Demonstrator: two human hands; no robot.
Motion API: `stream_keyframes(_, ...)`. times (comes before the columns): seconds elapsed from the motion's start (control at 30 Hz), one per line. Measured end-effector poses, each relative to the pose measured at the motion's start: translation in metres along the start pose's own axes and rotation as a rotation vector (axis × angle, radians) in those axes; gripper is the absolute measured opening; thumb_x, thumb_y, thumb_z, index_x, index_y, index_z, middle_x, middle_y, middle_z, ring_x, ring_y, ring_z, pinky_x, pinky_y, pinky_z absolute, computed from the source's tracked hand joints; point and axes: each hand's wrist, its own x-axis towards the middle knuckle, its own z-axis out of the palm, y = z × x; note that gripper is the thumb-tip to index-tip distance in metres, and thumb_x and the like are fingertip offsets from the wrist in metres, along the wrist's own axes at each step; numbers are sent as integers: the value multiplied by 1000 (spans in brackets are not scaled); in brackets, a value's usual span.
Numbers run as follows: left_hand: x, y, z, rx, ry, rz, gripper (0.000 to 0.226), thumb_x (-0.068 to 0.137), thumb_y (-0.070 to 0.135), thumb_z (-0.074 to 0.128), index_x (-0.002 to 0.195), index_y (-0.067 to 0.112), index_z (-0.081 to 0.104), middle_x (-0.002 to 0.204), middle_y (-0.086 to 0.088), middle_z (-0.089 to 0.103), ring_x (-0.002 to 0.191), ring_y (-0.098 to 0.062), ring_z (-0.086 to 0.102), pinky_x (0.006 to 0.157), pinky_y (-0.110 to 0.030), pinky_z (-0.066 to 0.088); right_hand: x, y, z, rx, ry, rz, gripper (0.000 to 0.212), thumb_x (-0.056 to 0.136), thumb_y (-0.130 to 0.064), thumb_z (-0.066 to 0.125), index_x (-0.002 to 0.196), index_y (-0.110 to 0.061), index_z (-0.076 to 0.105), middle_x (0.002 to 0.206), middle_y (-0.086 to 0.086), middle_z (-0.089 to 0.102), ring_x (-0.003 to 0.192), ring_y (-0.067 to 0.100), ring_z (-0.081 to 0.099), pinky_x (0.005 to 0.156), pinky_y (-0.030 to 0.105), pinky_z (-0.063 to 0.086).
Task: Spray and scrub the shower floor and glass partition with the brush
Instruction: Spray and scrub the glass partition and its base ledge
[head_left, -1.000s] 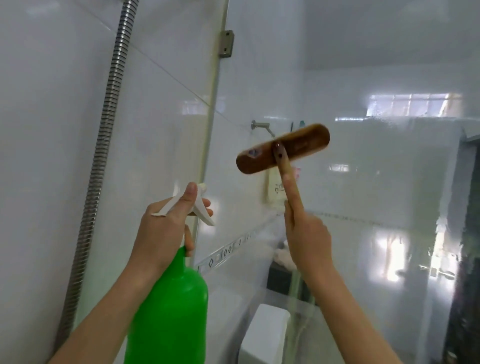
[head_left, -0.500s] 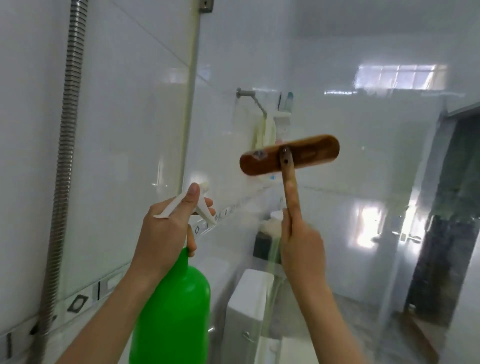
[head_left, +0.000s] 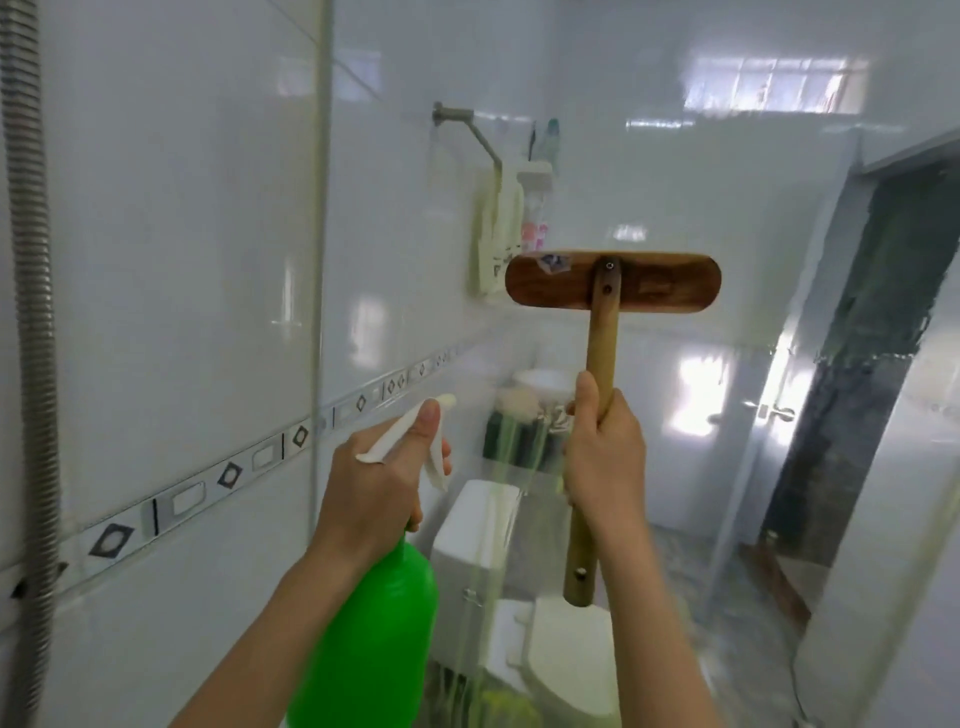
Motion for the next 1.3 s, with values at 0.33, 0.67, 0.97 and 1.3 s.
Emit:
stream_keyframes(0.33,-19,-14,36,-47,-24,-100,59,87,60,47,74,8,73,57,-3,67,34,-14,46,39,-22,39,18,12,-40,-36,-48,54,51,92,-61,33,75,-17,51,63,0,49,55,15,48,58,36,48)
stream_keyframes(0.67,-26,-20,51,-96,-10,-84,58,91,54,49,74,5,75,48,-2,61,30,-11,44,37,-18,34,-49,93,-52,-105,47,107,53,88,-61,34,64,-16,49,52,-1,44,44,11,42,44,29,37)
stream_keyframes(0.97,-27,-8,69,-104,-36,-73,59,84,59,49,70,6,72,51,-6,63,35,-12,47,39,-22,40,25,50,-70,-112,136,-2,52,93,-59,32,64,-18,43,53,-3,41,43,6,40,41,17,36)
stream_keyframes(1.3,-35,2,73,-107,-104,3,47,88,53,50,82,18,80,42,2,56,34,-14,47,40,-20,40,35,43,-105,-95,181,48,55,93,-59,34,58,-17,40,49,-2,39,43,11,39,45,23,35)
